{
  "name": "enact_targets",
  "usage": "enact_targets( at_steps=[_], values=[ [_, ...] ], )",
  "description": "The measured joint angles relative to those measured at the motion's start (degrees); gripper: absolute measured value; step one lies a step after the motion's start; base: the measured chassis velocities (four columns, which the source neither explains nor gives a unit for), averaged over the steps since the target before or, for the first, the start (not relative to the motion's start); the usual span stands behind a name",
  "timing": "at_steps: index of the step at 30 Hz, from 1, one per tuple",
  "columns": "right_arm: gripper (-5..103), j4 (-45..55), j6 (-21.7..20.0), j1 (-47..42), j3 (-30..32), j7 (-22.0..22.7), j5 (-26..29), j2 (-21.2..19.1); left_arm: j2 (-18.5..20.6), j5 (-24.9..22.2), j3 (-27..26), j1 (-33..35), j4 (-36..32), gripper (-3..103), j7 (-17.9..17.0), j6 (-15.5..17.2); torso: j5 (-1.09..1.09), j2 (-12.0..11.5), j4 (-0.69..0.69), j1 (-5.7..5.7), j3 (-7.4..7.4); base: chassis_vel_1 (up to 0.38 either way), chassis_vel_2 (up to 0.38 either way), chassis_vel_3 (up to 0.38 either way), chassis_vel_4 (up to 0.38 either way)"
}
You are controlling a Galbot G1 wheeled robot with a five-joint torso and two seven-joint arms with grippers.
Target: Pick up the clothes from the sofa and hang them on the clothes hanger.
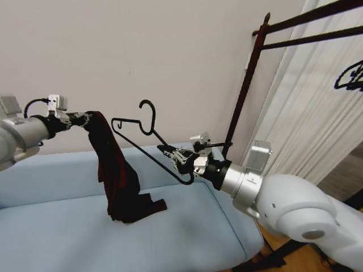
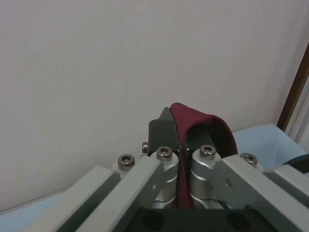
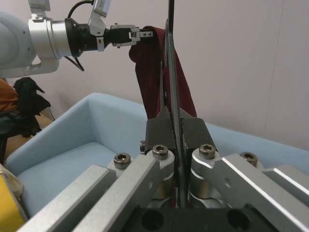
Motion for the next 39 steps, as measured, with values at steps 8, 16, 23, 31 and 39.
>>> enact_targets(
  at_steps=[8,16,23,31,39],
  values=[
    [2,-0.31,0.08,-2.35,-1.35,-0.16,-2.73,2.23,1.38,-1.22,-0.34,-0.71,-0.23,0,-1.26,-0.01,0.02,0.00,-0.01,0.00,0.00,0.000,0.000,0.000,0.000],
    [2,-1.24,-0.37,0.38,-3.06,-0.34,-4.10,3.67,1.27,-1.67,-0.64,-1.16,-1.27,0,-2.80,-0.01,0.02,-0.01,-0.01,0.00,0.00,0.000,0.000,0.000,0.000],
    [2,-2.72,-0.71,2.48,-3.86,0.00,-3.60,4.56,0.60,-1.68,-0.64,-1.75,-2.46,0,-4.13,0.08,0.01,-0.01,0.00,0.00,0.00,0.000,0.000,0.000,0.000],
    [2,-4.95,-0.57,5.57,-6.26,0.47,-3.10,6.26,-1.10,-1.68,-0.73,-2.55,-4.39,0,-5.50,0.45,0.01,-0.01,0.00,0.00,0.00,0.000,0.000,0.000,0.000],
    [2,-7.72,0.05,8.96,-7.86,1.16,-3.45,8.97,-2.67,-1.48,-0.76,-2.49,-6.25,0,-6.84,0.65,0.02,-0.01,-0.01,0.00,0.00,0.000,0.000,0.000,0.000]
  ],
)
